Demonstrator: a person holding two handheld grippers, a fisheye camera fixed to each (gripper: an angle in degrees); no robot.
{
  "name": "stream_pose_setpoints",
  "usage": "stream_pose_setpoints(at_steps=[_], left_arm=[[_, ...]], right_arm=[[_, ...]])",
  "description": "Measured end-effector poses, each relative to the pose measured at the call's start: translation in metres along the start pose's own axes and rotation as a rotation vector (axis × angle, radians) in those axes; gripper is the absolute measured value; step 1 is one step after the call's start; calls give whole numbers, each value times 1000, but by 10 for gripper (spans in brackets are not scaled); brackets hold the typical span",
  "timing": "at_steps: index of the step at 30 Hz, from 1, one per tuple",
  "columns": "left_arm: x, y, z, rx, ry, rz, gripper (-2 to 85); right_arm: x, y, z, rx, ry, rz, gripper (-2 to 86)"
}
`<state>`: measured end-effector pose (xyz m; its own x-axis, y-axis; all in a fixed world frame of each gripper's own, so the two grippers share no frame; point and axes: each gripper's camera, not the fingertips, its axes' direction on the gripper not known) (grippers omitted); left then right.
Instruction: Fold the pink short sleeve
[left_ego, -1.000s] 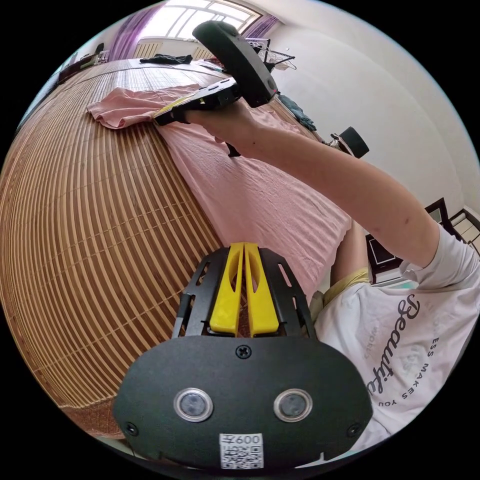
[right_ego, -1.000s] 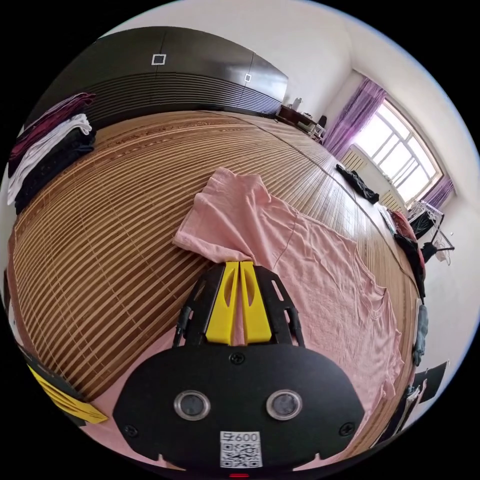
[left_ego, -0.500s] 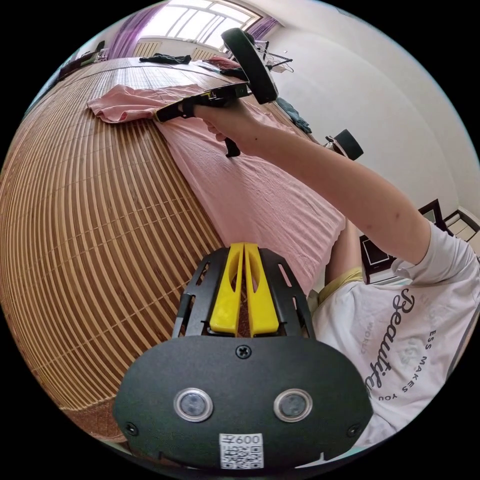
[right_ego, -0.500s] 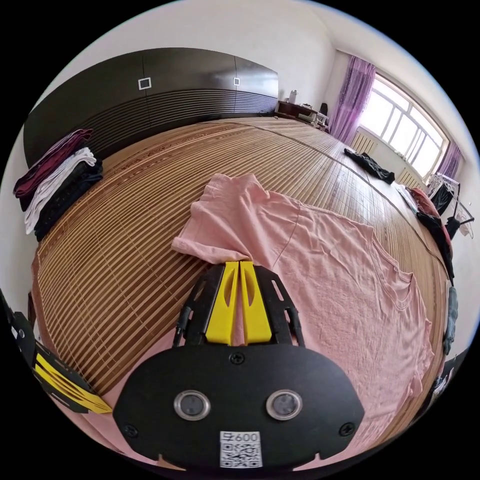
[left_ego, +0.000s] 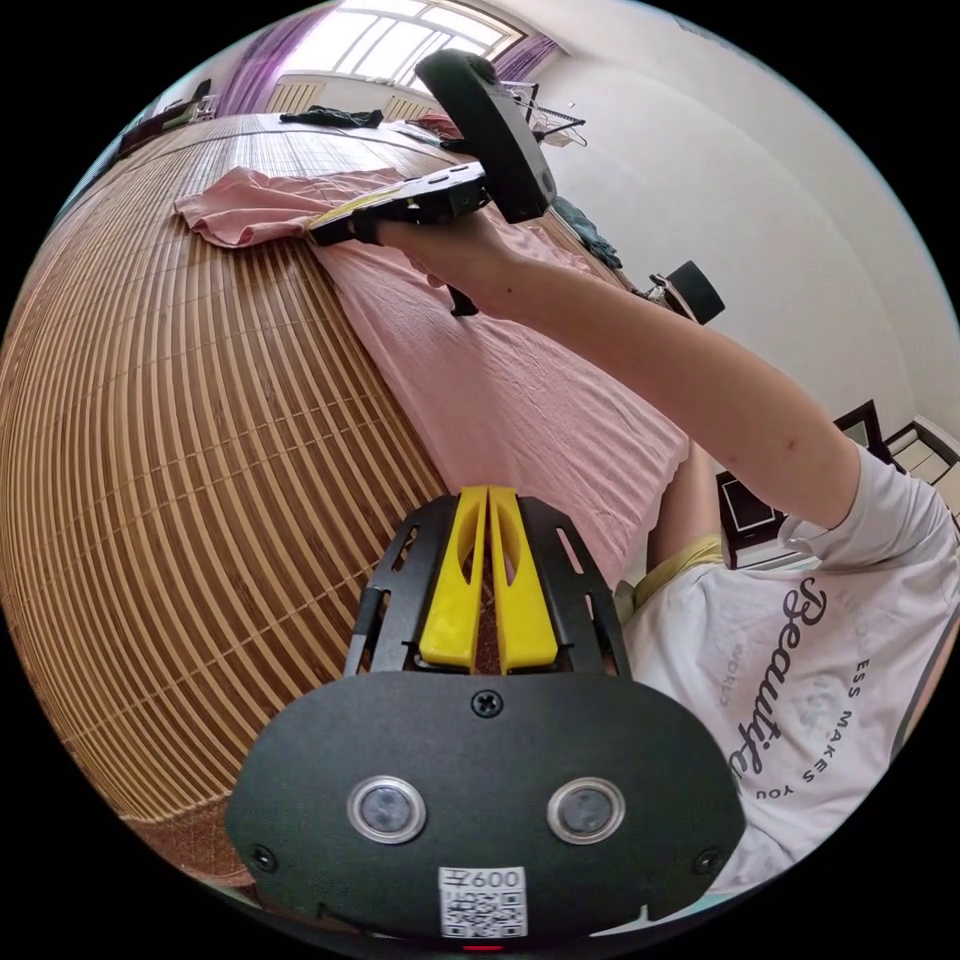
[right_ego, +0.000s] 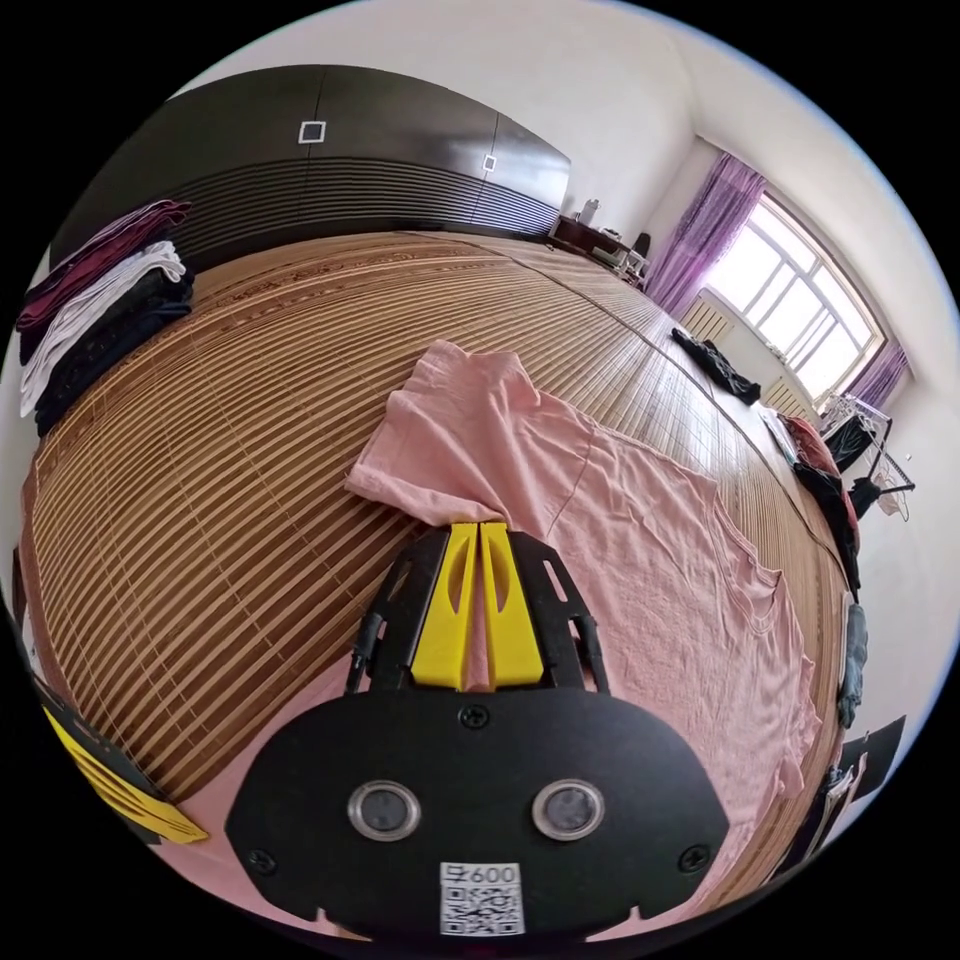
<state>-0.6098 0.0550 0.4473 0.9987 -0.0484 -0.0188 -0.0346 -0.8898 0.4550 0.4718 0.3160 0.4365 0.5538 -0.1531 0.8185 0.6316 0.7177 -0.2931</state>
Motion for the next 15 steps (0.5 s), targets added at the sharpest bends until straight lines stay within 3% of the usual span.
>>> stream_pose_setpoints(at_steps=[15], left_arm=[[7, -1, -3, 0, -2, 7, 0]], right_arm=[[-42, 3, 6, 7, 93, -55, -9]])
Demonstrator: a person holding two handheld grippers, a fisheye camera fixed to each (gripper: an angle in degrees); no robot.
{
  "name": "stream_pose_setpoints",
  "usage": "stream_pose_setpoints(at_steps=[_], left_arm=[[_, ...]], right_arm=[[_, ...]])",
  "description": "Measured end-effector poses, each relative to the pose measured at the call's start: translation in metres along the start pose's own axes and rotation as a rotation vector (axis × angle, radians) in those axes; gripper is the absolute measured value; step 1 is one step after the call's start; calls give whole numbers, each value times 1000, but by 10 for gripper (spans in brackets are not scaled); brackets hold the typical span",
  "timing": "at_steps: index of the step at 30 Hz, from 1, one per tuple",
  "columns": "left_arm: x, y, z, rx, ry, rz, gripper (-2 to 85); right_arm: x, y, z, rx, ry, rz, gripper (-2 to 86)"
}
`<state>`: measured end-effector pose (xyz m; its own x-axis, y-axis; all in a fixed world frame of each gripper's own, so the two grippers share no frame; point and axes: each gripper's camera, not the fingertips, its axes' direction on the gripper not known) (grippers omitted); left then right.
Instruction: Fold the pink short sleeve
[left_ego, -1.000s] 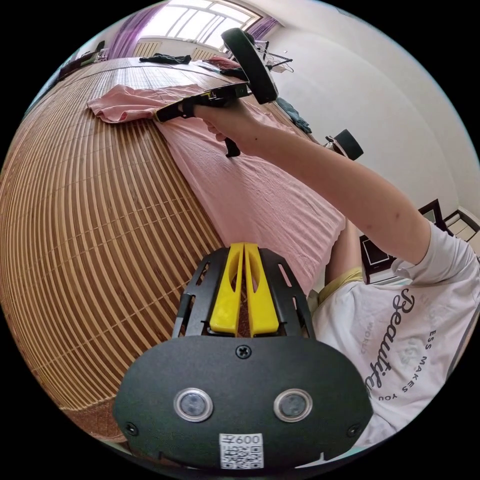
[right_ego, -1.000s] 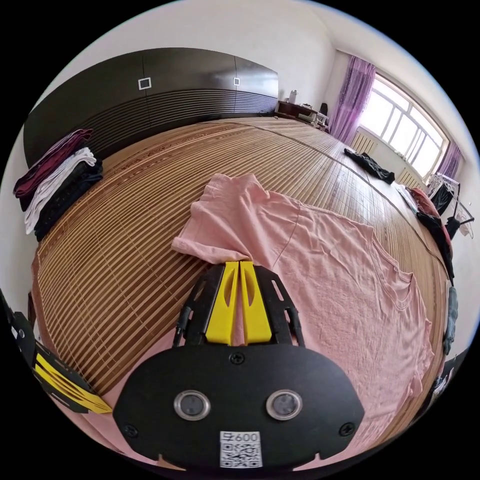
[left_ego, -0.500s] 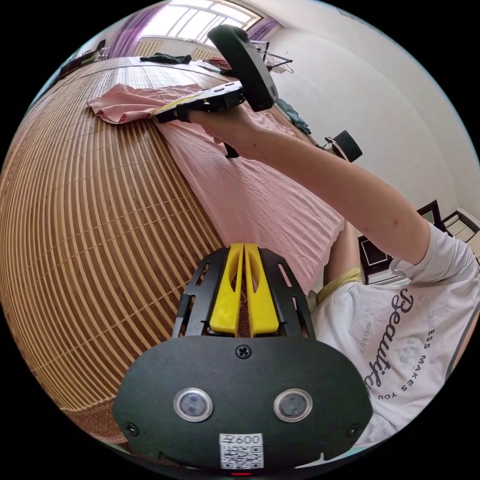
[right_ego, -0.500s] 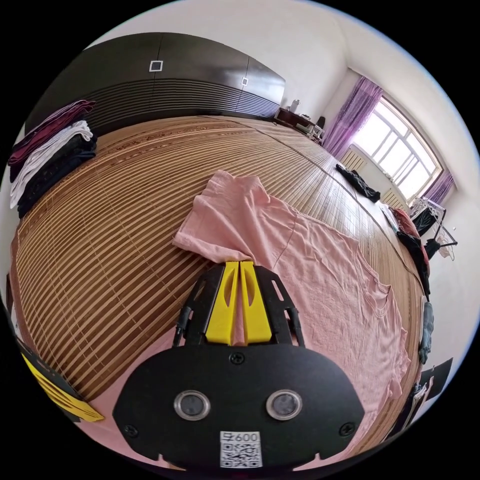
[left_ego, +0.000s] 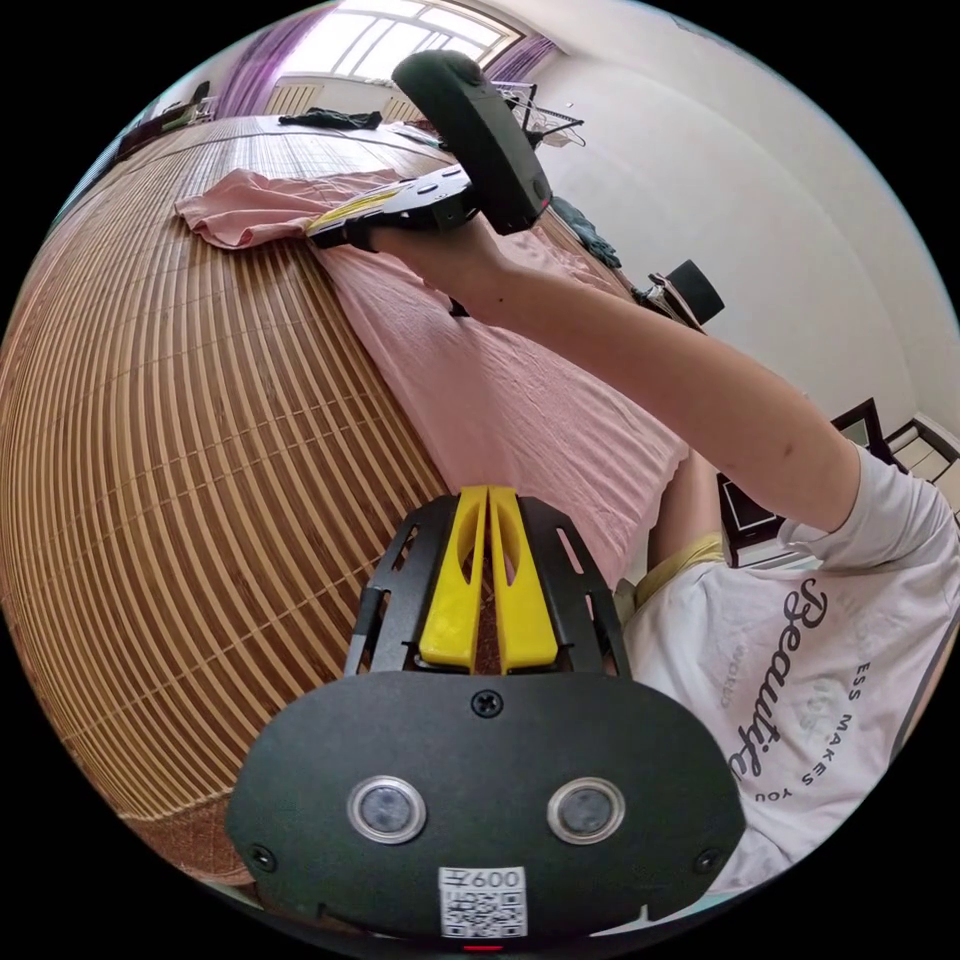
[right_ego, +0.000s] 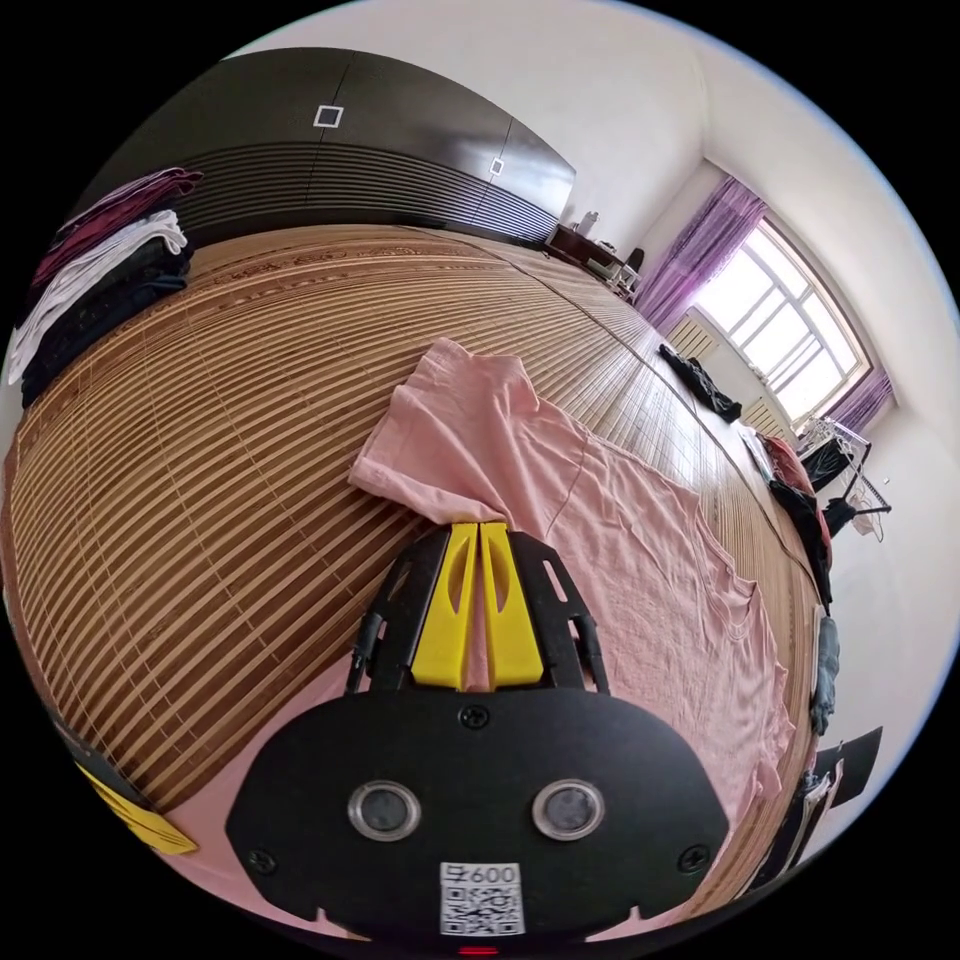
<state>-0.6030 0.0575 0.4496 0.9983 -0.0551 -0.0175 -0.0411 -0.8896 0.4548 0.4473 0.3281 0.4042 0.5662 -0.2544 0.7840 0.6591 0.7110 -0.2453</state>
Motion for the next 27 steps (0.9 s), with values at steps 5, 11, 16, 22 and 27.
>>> stream_pose_setpoints(at_steps=[5, 11, 16, 22, 27], left_arm=[[2, 1, -3, 12, 10, -10, 1], [7, 1, -6, 25, 8, 2, 2], [8, 0, -9, 26, 21, -3, 1], [13, -2, -14, 32, 28, -4, 0], [21, -5, -18, 27, 10, 17, 0]], right_arm=[[-4, -1, 0, 0, -10, 6, -8], [-7, -3, -2, 2, -30, 18, -9], [-7, -5, -4, 4, -46, 29, -9], [-11, -10, -8, 3, -53, 31, -8], [-13, -15, -12, 3, -61, 36, -8]])
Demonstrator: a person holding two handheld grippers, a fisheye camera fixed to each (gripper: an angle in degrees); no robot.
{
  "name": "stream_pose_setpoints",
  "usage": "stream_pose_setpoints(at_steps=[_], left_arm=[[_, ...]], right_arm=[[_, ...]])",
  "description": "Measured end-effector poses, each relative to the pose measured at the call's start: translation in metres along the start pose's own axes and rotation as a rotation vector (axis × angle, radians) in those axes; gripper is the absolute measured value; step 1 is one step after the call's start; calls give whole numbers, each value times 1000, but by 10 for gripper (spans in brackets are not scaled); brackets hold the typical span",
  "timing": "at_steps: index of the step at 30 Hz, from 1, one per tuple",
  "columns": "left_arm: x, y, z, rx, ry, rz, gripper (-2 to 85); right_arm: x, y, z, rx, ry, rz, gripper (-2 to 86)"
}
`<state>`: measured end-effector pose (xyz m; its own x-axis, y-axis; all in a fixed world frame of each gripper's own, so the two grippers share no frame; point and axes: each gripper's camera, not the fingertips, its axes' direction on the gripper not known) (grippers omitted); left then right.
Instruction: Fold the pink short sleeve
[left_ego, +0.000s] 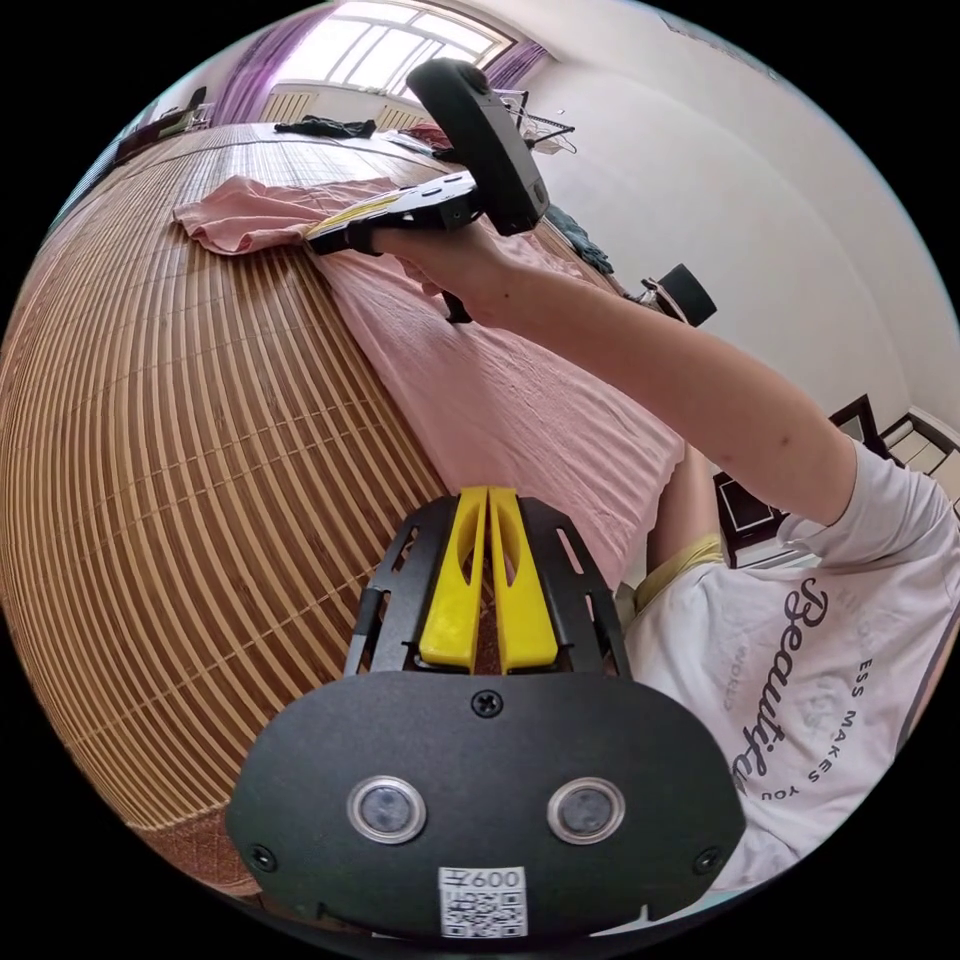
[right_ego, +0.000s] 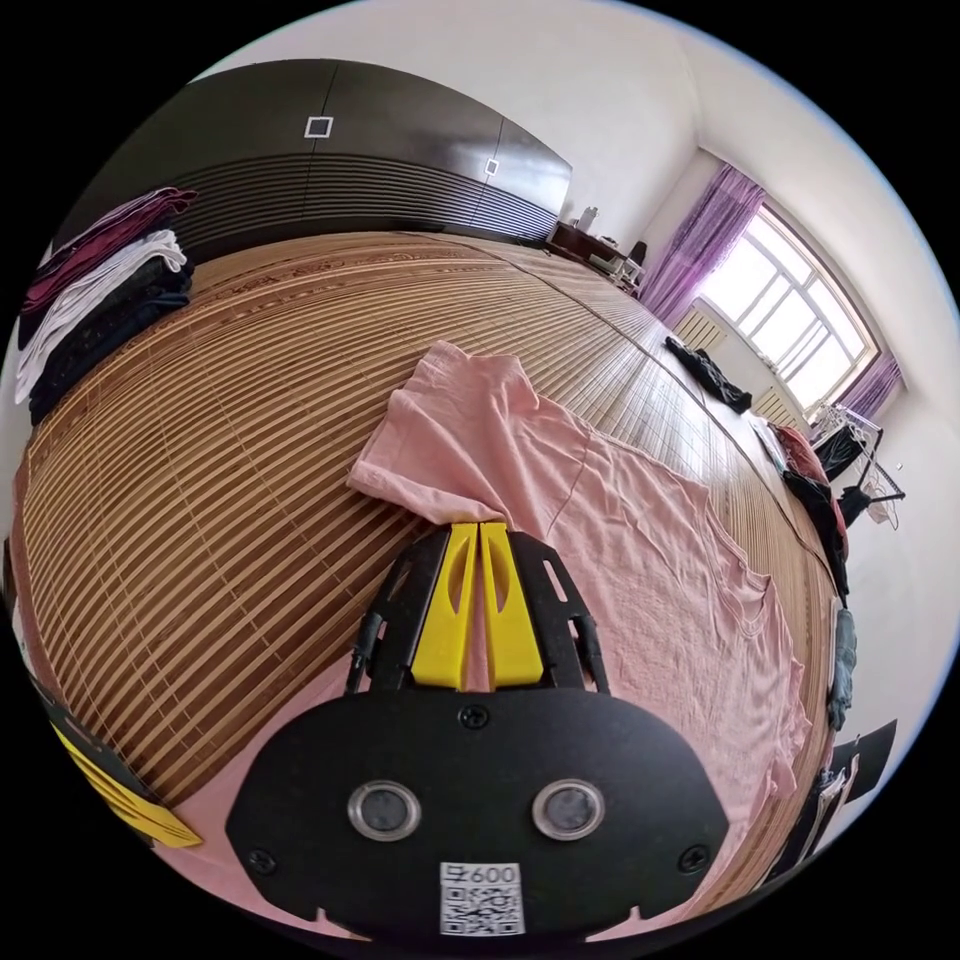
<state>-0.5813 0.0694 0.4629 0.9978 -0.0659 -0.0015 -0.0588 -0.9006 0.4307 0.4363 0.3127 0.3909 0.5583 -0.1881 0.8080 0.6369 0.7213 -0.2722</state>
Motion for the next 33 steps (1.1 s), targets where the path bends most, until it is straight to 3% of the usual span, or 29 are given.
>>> stream_pose_setpoints(at_steps=[10, 21, 24, 29, 33], left_arm=[[8, -10, -12, -20, 4, 18, 0], [4, -13, -32, 8, 45, -3, 1], [-3, -14, -38, 16, 81, -31, 1], [-6, -14, -50, 41, 93, -41, 1], [-3, -15, -57, 45, 71, -19, 1]], right_arm=[[-5, -4, -34, 70, -55, -109, -8], [80, -37, -125, 371, -488, 49, -8], [89, -57, -122, 261, -504, 70, -8], [47, -80, -50, -168, -394, -62, -8], [24, -84, -28, -173, -314, -89, -8]])
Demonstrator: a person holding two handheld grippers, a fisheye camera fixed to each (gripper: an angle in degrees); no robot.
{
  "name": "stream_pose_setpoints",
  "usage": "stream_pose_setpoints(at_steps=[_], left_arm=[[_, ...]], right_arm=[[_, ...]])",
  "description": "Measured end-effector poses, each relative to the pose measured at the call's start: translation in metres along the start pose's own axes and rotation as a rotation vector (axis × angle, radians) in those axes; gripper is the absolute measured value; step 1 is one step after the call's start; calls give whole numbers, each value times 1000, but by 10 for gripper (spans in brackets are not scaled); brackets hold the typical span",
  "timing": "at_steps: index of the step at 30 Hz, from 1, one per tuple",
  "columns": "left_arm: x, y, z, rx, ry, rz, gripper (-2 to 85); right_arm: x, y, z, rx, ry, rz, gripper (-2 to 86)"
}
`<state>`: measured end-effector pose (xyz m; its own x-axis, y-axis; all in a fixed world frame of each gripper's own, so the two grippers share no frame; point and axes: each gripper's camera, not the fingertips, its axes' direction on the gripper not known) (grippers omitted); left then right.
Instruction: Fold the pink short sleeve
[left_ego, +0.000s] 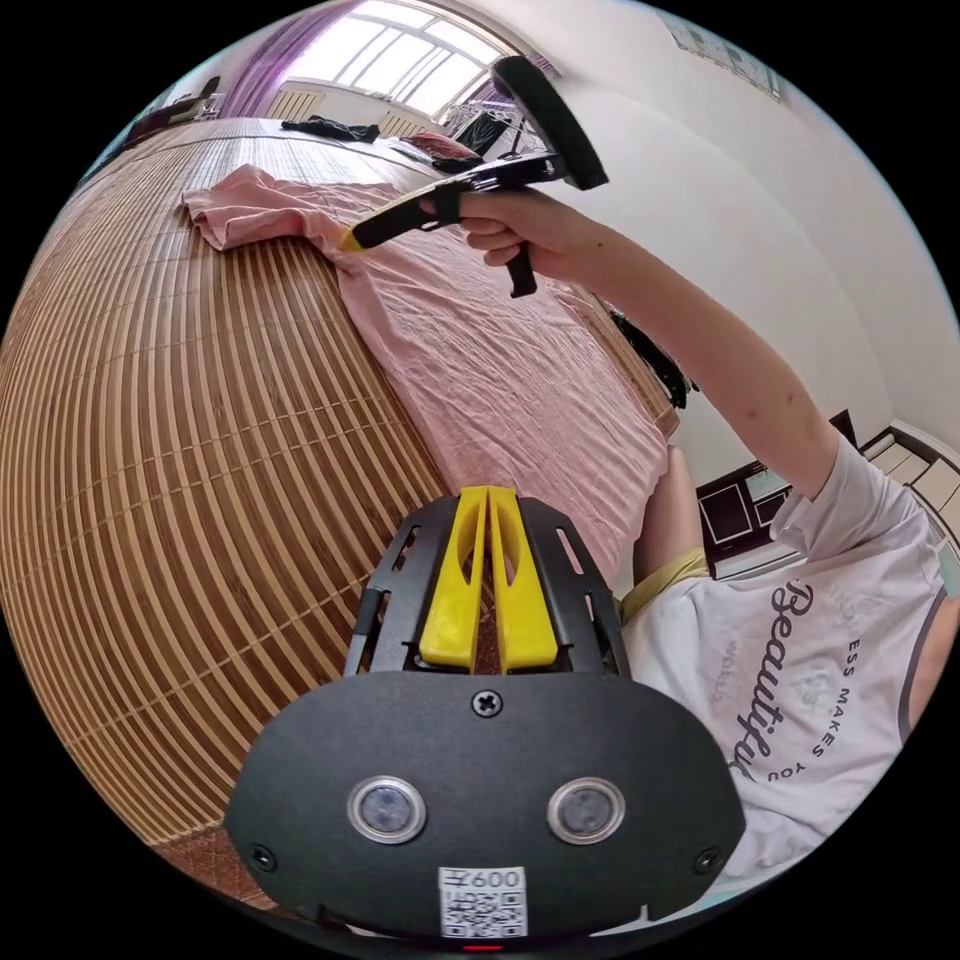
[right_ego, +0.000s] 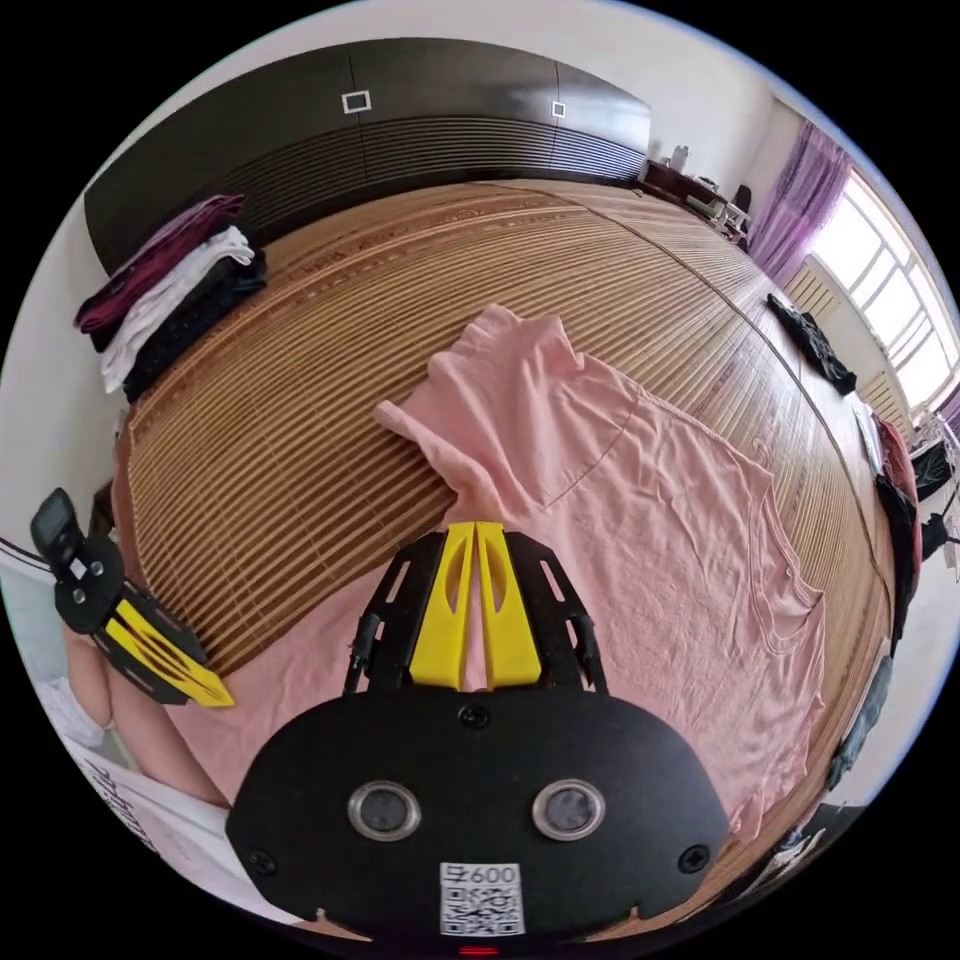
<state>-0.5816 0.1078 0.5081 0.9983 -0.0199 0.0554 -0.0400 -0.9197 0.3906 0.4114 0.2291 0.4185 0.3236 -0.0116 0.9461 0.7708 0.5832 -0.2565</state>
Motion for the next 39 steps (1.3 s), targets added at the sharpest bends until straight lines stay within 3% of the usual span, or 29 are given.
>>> stream_pose_setpoints(at_steps=[7, 12, 16, 20, 29, 34, 39], left_arm=[[-8, -8, -14, -16, 27, -9, 1], [-20, -11, -22, -20, 67, -41, 1], [-22, -13, -29, -22, 53, -31, 1], [-25, -14, -36, -17, 33, -20, 1], [-47, -13, -47, -17, 48, -32, 0], [-58, -10, -51, -8, 32, -21, 0], [-81, -7, -53, -7, 67, -41, 0]], right_arm=[[13, -19, -1, 85, -58, 155, -7], [-6, -18, -25, 155, -148, 113, 1], [-50, -30, -29, 99, -68, 31, 30], [-71, -53, -14, 29, 62, 26, 3], [-30, -66, -38, 143, -232, 340, -8], [-36, -77, -19, 134, -289, 428, -9], [-69, -98, -41, 124, -150, 331, -8]])
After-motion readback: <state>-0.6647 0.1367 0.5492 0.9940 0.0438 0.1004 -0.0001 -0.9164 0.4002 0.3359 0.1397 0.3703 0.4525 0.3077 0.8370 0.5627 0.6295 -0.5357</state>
